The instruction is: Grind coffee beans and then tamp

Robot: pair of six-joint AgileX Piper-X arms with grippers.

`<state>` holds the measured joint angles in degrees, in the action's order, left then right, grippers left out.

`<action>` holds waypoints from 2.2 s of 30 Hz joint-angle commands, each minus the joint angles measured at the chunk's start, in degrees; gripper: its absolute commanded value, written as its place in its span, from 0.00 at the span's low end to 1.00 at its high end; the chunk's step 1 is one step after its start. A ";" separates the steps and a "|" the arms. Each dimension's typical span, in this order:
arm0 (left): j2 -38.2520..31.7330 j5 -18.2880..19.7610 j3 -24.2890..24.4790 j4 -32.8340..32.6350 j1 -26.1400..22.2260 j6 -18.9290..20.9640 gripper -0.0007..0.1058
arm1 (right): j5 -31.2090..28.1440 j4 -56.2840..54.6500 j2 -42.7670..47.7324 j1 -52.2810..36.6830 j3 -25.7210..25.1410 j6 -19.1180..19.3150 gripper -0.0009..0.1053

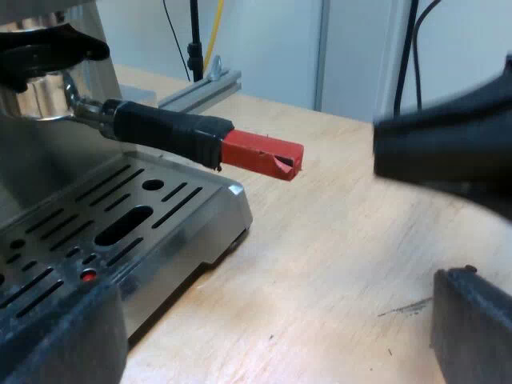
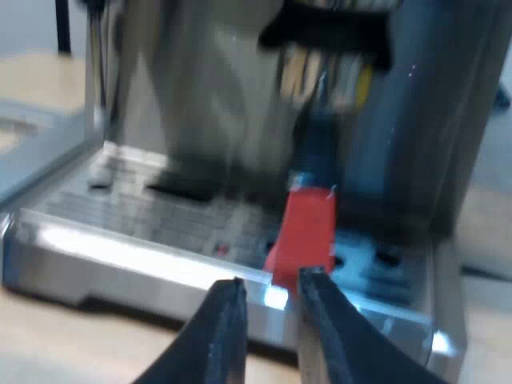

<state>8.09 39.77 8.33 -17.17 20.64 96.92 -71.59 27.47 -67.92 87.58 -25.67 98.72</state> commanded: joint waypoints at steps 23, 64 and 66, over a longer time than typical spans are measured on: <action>-0.05 3.15 0.16 2.09 0.32 0.51 0.75 | 0.24 -32.75 15.20 0.38 -18.84 -5.86 0.59; -0.05 3.81 0.16 2.09 0.32 0.74 0.75 | 52.55 -60.03 -1.47 -34.05 -29.71 -22.57 0.67; -0.05 3.81 0.16 2.09 0.32 0.74 0.75 | 52.54 -58.81 -2.87 -34.04 -29.71 -22.58 0.67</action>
<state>8.09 42.75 8.33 -16.22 20.64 97.26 -19.47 -32.15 -70.14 53.74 -54.92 75.30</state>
